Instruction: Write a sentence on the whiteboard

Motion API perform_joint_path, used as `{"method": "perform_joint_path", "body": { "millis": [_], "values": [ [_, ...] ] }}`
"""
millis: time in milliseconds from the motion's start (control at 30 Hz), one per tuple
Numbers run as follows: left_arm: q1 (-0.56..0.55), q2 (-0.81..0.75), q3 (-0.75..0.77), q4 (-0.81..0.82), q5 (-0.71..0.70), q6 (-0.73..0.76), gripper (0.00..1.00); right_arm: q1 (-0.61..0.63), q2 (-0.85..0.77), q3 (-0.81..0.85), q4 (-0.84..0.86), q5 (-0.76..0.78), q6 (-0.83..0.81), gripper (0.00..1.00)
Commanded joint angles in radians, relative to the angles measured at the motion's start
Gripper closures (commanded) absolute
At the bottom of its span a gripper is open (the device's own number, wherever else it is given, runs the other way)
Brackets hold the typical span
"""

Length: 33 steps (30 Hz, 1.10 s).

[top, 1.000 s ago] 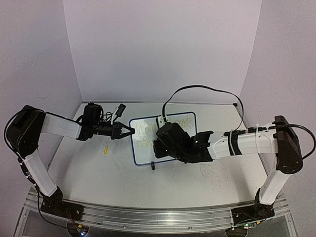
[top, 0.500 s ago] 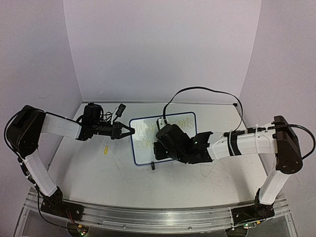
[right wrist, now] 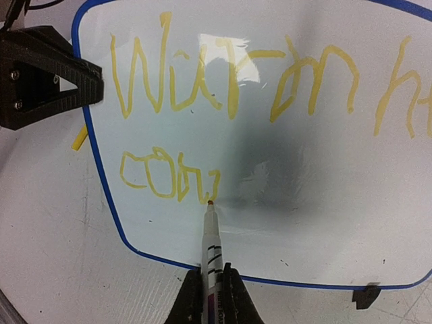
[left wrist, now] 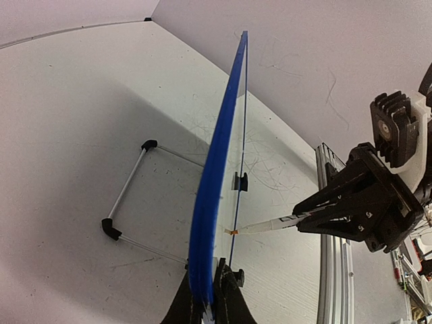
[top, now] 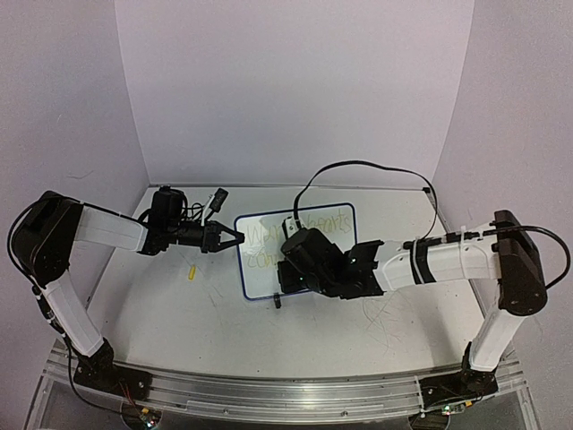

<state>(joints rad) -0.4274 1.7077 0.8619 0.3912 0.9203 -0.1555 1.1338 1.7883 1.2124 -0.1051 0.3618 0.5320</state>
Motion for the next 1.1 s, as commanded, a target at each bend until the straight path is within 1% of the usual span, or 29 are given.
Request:
{"method": "perform_joint_path", "body": {
  "millis": [0, 333, 767, 900, 1067],
  "values": [
    [-0.005, 0.036, 0.018, -0.043, -0.158, 0.065, 1.00, -0.008, 0.021, 0.060, -0.017, 0.062, -0.015, 1.00],
    [-0.005, 0.033, 0.014, -0.043, -0.158, 0.066, 1.00, -0.029, 0.008, 0.087, -0.008, 0.112, -0.031, 1.00],
    [-0.005, 0.036, 0.016, -0.043, -0.156, 0.068, 1.00, -0.033, -0.042, 0.027, -0.007, 0.155, 0.011, 1.00],
    [-0.005, 0.038, 0.018, -0.043, -0.156, 0.068, 1.00, -0.034, -0.052, 0.009, -0.008, 0.153, 0.022, 1.00],
    [-0.005, 0.036, 0.016, -0.043, -0.156, 0.066, 1.00, -0.033, -0.045, -0.013, -0.010, 0.114, 0.038, 1.00]
  ]
}}
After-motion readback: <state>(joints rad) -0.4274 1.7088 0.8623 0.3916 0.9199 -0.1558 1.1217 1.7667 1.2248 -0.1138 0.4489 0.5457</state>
